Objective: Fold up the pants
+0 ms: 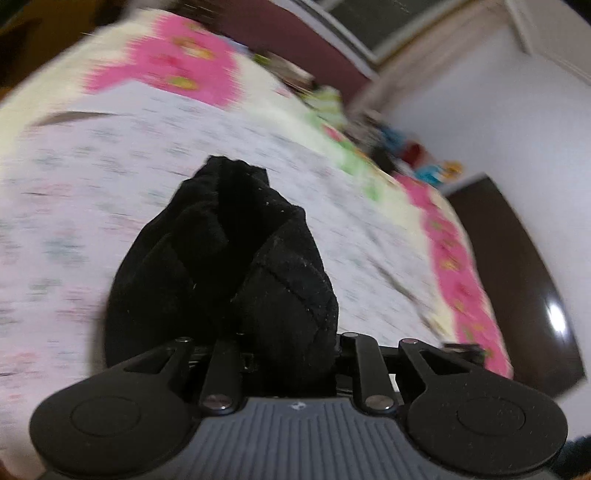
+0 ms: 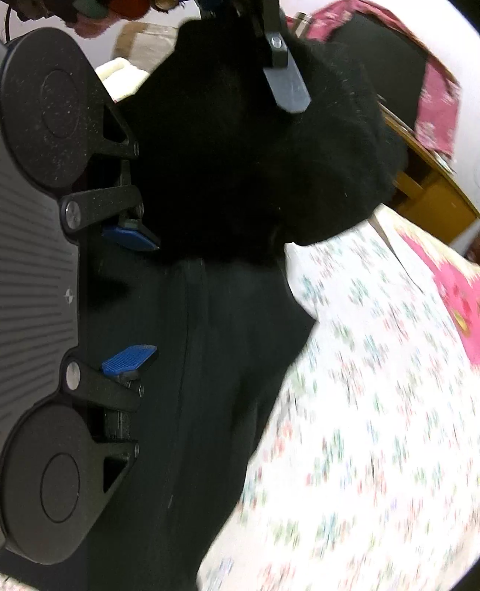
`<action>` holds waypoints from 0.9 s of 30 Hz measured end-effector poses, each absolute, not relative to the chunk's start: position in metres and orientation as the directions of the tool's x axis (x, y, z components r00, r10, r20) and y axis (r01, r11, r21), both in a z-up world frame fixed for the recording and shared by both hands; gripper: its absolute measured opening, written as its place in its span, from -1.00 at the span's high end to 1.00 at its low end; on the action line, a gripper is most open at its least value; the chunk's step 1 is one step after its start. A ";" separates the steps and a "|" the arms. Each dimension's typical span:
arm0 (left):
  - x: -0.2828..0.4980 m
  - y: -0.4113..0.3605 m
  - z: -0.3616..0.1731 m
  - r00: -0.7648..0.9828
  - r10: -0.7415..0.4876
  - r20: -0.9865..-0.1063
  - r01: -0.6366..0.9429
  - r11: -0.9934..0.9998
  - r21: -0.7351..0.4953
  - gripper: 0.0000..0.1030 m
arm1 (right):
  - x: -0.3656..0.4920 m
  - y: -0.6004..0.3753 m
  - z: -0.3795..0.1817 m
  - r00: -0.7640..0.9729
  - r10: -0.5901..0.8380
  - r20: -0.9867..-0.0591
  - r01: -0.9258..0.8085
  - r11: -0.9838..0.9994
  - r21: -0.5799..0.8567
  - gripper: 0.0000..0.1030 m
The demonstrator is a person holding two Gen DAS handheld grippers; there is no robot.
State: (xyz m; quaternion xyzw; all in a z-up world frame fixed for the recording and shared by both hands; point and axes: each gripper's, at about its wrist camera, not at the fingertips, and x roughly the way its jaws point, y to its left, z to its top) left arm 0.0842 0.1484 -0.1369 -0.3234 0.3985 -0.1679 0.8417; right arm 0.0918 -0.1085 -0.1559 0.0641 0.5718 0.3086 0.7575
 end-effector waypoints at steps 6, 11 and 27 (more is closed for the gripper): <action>0.108 0.066 -0.148 0.458 -0.690 -0.560 0.179 0.689 -0.702 0.40 | 0.080 -0.183 -0.149 0.243 0.472 -0.847 -0.264 0.873 0.411 0.09; 0.117 0.011 -0.167 0.331 -0.738 -0.588 0.251 0.669 -0.699 0.40 | 0.064 -0.246 -0.152 0.293 0.403 -0.867 -0.137 0.915 0.379 0.09; 0.095 -0.098 -0.204 0.168 -0.601 -0.781 0.502 0.734 -0.457 -0.17 | 0.061 -0.320 -0.116 0.537 0.228 -0.812 -0.020 0.966 0.257 0.09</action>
